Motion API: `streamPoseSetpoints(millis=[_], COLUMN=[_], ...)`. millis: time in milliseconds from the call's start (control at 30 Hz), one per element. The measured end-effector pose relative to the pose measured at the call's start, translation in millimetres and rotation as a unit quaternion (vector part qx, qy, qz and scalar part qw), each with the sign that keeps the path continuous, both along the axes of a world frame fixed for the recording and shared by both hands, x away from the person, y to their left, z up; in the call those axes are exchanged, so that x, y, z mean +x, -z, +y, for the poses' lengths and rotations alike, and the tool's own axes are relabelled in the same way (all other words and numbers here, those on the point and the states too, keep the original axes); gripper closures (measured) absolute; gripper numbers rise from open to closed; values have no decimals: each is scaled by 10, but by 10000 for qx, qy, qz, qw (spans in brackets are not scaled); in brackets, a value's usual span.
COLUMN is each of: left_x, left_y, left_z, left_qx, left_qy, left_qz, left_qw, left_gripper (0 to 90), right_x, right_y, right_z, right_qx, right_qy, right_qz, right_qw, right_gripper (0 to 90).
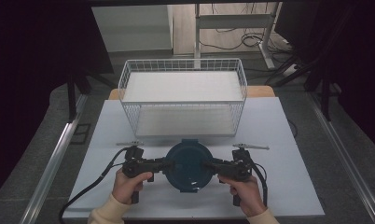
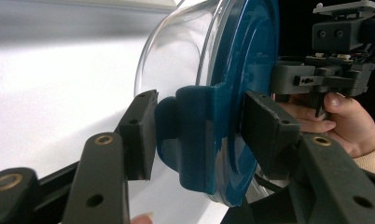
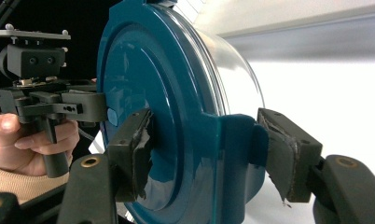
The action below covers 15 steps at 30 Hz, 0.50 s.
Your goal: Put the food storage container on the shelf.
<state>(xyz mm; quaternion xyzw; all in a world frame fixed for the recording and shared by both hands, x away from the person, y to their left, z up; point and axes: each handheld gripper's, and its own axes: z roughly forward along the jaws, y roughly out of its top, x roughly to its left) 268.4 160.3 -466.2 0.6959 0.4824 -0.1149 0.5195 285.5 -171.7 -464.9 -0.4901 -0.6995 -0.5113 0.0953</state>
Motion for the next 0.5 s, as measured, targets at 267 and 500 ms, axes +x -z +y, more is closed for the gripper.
streamPoseSetpoints(millis=[267,500], left_x=[-13,-2], left_y=[-136,-296], left_z=[-6,-30], left_qx=[15,33], left_qy=[4,3], left_qz=[-212,-416], left_qw=[9998,9991], left_gripper=[477,478], right_x=[-13,-14], right_y=[-124,-274], right_z=[-9,-26], right_qx=[21,31], right_qy=[-19,-24], right_qz=[-202,-407], right_qw=[9998,9992], right_gripper=[383,383])
